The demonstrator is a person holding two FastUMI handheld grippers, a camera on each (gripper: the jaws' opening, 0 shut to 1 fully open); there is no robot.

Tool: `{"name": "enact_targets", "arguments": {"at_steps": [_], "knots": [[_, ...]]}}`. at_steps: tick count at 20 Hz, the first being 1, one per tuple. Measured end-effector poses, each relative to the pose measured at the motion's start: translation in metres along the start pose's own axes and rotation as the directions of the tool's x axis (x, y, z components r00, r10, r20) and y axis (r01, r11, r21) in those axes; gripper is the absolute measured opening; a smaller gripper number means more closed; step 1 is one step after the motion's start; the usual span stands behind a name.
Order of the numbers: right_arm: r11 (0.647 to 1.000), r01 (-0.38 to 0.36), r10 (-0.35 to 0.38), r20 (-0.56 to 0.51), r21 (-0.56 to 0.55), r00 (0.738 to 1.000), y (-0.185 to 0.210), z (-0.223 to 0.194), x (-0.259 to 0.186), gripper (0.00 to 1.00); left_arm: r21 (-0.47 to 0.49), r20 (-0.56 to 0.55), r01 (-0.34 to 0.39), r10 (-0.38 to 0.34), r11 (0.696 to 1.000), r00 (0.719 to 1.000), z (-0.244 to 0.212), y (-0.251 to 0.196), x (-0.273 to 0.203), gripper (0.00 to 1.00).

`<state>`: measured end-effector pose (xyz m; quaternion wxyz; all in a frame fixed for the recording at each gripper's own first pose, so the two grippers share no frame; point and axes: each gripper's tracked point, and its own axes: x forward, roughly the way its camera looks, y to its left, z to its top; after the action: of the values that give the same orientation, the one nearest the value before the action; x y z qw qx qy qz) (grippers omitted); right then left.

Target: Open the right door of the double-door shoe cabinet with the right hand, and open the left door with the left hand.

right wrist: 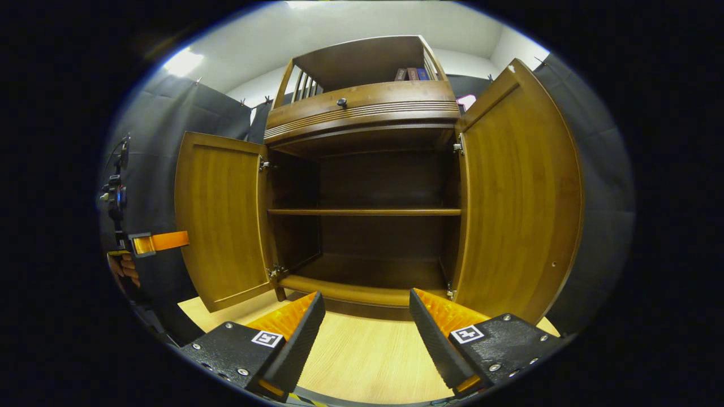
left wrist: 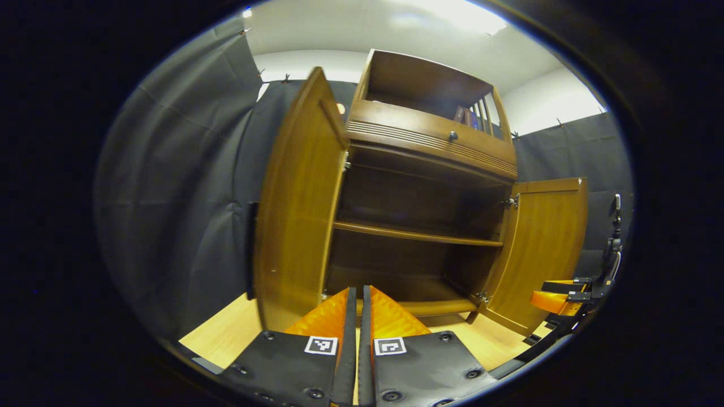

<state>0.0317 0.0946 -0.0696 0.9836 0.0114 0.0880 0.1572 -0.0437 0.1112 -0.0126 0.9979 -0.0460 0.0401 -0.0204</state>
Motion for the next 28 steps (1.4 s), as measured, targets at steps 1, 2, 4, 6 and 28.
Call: {"name": "enact_targets", "arguments": {"at_steps": [1, 2, 4, 6, 28], "knots": [[1.000, 0.014, -0.014, 0.005, 0.000, 1.000, -0.007, 0.000, -0.004, 0.92, -0.003, -0.001, 0.007, -0.007, 1.000, 1.000, -0.002, -0.014, 0.008, 0.10], [1.000, 0.031, -0.031, 0.011, 0.002, 0.999, -0.013, 0.000, -0.007, 0.92, -0.001, 0.005, 0.013, -0.013, 1.000, 1.000, -0.003, -0.027, 0.015, 0.10], [0.998, 0.070, -0.070, 0.019, 0.001, 0.997, -0.028, 0.002, -0.016, 0.92, 0.028, 0.026, 0.025, -0.025, 0.999, 0.999, -0.002, -0.050, 0.029, 0.01], [0.995, 0.101, -0.101, 0.025, -0.006, 0.995, -0.041, 0.002, -0.023, 0.92, 0.051, 0.038, 0.059, -0.061, 0.997, 0.997, -0.006, -0.078, 0.039, 0.10], [0.983, 0.180, -0.181, 0.037, 0.020, 0.983, -0.084, 0.004, -0.044, 0.98, 0.111, -0.014, 0.047, -0.046, 0.993, 0.999, -0.041, -0.129, 0.048, 0.92]]}}
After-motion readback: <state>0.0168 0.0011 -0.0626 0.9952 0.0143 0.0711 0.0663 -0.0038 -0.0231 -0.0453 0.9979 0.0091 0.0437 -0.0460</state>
